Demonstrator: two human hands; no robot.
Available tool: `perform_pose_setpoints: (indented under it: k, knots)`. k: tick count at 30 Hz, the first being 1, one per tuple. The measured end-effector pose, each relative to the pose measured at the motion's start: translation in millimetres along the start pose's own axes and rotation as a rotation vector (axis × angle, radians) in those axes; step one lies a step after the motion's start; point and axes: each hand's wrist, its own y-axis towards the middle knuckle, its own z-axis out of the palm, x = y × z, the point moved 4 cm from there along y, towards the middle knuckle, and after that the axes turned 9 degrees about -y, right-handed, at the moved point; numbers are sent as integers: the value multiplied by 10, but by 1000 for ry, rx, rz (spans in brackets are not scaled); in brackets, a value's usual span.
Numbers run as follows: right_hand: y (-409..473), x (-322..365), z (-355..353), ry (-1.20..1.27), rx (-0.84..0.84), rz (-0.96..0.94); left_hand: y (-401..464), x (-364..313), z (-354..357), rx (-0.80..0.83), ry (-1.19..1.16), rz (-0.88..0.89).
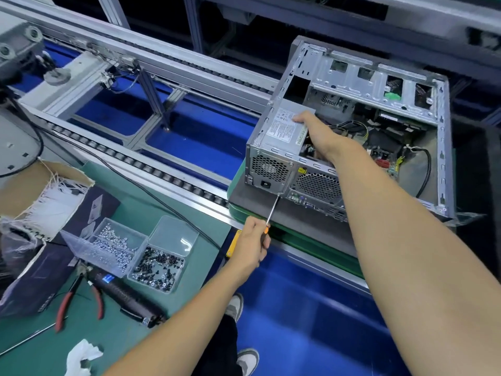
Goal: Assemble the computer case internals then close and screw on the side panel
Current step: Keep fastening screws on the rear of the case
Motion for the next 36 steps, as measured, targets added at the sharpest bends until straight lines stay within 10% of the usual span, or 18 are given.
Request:
perform_pose_setpoints:
  k: [13,36]
  knots:
    - [82,-59,-5,16,4,-5,-68,-19,127,-113,83,259]
    - [130,-78,13,-29,8,-33,21,27,163,-76,-58,84]
